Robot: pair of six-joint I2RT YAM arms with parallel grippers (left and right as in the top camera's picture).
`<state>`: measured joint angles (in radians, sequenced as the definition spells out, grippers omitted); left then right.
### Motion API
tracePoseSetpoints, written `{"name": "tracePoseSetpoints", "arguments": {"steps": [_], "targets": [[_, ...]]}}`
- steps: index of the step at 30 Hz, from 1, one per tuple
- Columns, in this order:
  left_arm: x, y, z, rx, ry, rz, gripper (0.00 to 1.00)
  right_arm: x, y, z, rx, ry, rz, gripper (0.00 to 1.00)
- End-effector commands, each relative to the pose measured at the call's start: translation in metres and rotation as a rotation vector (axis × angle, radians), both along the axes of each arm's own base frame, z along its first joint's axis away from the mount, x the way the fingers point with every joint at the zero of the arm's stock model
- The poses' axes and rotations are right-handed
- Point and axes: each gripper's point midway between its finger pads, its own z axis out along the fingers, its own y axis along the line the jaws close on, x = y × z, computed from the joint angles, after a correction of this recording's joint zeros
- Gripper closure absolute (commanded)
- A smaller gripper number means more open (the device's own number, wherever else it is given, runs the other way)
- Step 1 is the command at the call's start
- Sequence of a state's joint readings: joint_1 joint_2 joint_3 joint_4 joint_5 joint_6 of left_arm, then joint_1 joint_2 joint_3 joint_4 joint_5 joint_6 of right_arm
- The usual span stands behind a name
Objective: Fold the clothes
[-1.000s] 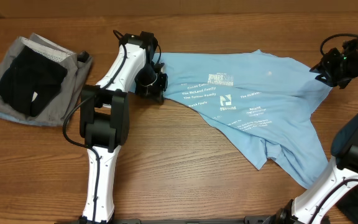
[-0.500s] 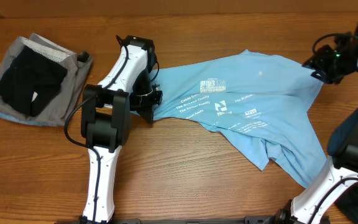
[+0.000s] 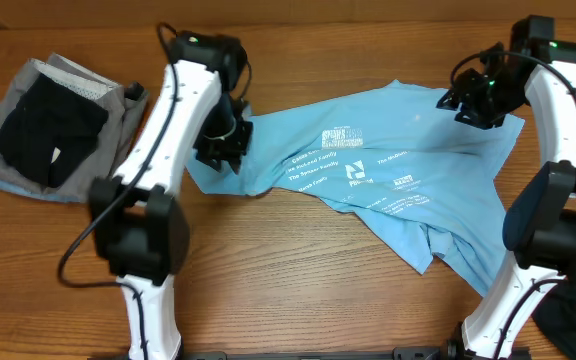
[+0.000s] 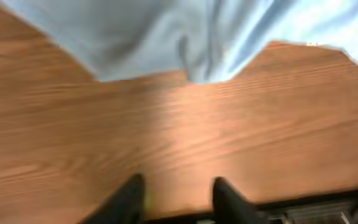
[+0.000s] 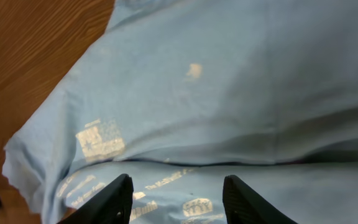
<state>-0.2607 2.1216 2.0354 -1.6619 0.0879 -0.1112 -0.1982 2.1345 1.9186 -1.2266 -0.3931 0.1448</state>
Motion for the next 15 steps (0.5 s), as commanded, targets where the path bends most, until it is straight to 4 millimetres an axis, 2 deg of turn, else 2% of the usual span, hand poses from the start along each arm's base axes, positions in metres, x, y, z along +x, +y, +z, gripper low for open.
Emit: {"name": "tracePoseSetpoints", "arguments": {"steps": [1,5,9,12,15], "targets": [[0.010,0.023,0.015,0.068,-0.088,0.023,0.50,0.003,0.006,0.058,0.024,-0.145,0.018,0.49],[0.008,0.020,0.010,0.043,-0.062,0.033,0.46,-0.010,0.009,0.114,-0.001,-0.264,0.018,0.46],[0.002,0.014,-0.010,0.036,-0.015,0.028,0.46,-0.035,0.013,0.165,-0.025,-0.363,0.021,0.41],[-0.006,0.017,-0.036,0.069,0.023,0.090,0.46,-0.051,0.017,0.185,-0.031,-0.393,0.021,0.38],[-0.009,0.023,-0.064,0.084,0.036,0.164,0.36,-0.063,0.019,0.193,-0.029,-0.392,0.018,0.38]]}}
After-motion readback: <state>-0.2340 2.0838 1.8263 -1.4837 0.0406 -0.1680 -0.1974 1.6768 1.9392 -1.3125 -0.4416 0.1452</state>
